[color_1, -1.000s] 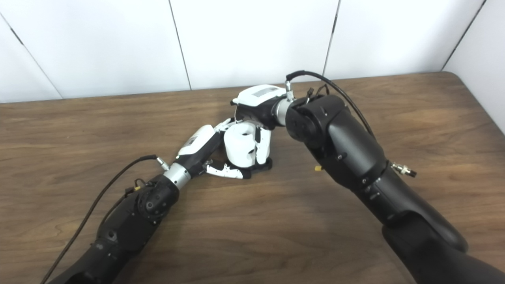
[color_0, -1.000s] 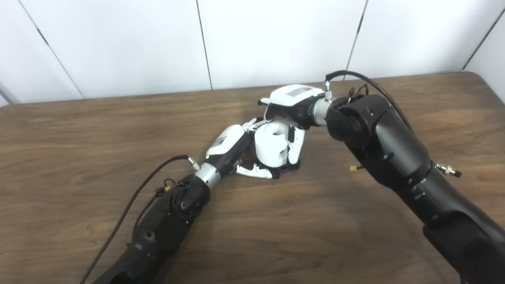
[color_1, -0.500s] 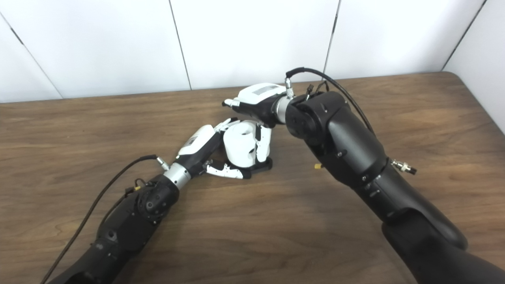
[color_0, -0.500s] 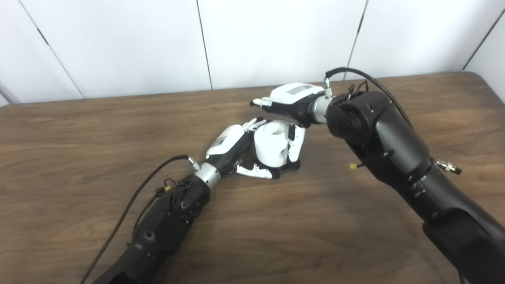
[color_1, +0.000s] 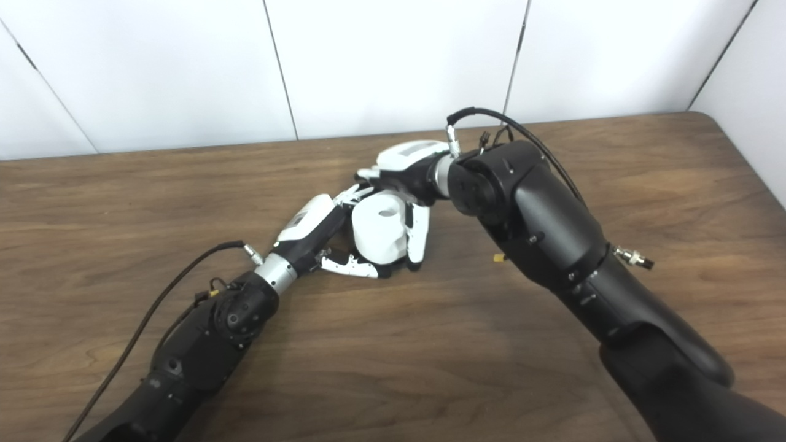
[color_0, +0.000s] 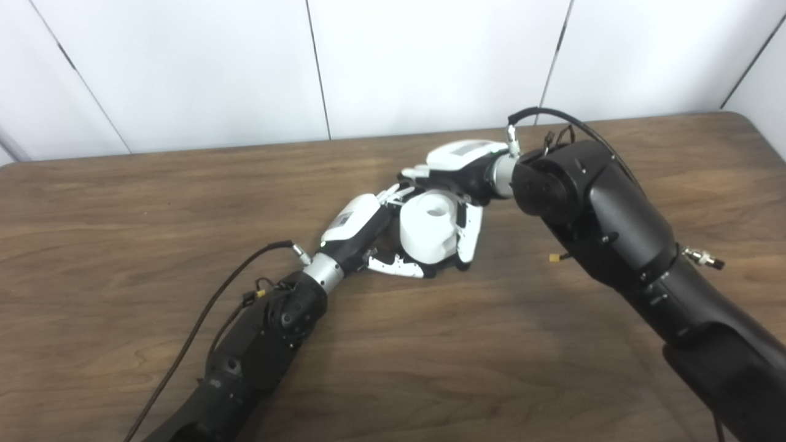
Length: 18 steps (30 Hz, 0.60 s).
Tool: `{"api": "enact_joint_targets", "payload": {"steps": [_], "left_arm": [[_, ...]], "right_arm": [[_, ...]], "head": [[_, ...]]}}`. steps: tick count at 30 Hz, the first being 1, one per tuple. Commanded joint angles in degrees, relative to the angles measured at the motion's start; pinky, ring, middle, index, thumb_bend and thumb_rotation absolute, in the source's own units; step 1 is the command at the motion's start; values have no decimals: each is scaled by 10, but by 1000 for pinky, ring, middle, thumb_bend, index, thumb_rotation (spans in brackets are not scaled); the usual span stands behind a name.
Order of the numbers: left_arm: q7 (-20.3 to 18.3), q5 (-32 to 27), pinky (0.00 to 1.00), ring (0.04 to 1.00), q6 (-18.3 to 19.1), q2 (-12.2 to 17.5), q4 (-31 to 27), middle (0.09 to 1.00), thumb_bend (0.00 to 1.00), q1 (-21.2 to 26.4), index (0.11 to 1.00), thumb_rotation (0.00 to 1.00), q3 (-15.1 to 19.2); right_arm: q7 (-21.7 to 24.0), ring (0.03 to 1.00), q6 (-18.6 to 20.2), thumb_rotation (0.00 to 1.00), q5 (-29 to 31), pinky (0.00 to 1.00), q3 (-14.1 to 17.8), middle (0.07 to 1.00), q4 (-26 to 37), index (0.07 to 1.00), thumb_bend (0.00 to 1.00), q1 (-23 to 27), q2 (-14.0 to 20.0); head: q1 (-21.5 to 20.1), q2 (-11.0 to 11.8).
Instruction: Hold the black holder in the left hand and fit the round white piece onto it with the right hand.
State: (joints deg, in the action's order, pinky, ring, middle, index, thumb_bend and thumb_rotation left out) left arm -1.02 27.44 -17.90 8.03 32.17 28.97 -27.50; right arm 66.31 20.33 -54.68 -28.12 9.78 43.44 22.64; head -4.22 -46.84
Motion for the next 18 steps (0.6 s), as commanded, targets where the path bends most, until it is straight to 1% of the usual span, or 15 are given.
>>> {"api": "enact_joint_targets", "payload": {"steps": [1, 2, 3, 6, 9, 13, 17, 18], "left_arm": [[-55, 4, 951, 1000, 28, 4, 35, 934, 524, -33, 481, 58, -17], [-53, 6, 951, 1000, 27, 4, 36, 933, 524, -33, 482, 58, -18], [-51, 7, 939, 1000, 25, 4, 36, 930, 524, -32, 482, 58, -19], [-50, 8, 931, 1000, 23, 4, 37, 927, 524, -32, 482, 57, -19], [-52, 6, 927, 1000, 26, 4, 36, 930, 524, -33, 482, 58, -18], [-54, 6, 949, 1000, 28, 4, 36, 933, 524, -33, 482, 58, -19], [-48, 6, 942, 1000, 18, 3, 44, 933, 524, -33, 481, 59, -19], [-45, 7, 942, 1000, 14, 3, 48, 932, 524, -34, 481, 59, -19]], "right_arm": [[24, 875, 4, 189, -8, 661, -2, 1000, 19, 1000, 992, 37, 12], [29, 873, 1, 194, -8, 648, -6, 1000, 19, 1000, 997, 39, 16], [34, 891, -1, 203, -8, 644, -10, 1000, 19, 1000, 1000, 39, 19], [38, 914, 2, 212, -4, 644, -18, 1000, 18, 1000, 1000, 41, 26], [36, 900, 7, 199, 1, 644, -21, 1000, 18, 1000, 1000, 38, 30], [33, 892, 8, 201, 3, 648, -23, 1000, 19, 1000, 1000, 37, 33], [21, 903, 12, 204, 6, 658, -15, 1000, 20, 1000, 1000, 35, 30], [20, 918, 15, 209, 7, 677, -12, 1000, 21, 1000, 1000, 35, 30]], "head": [[1, -1], [1, -1], [1, -1], [1, -1], [-1, -1], [-1, 0], [-2, 9], [-5, 14]]}}
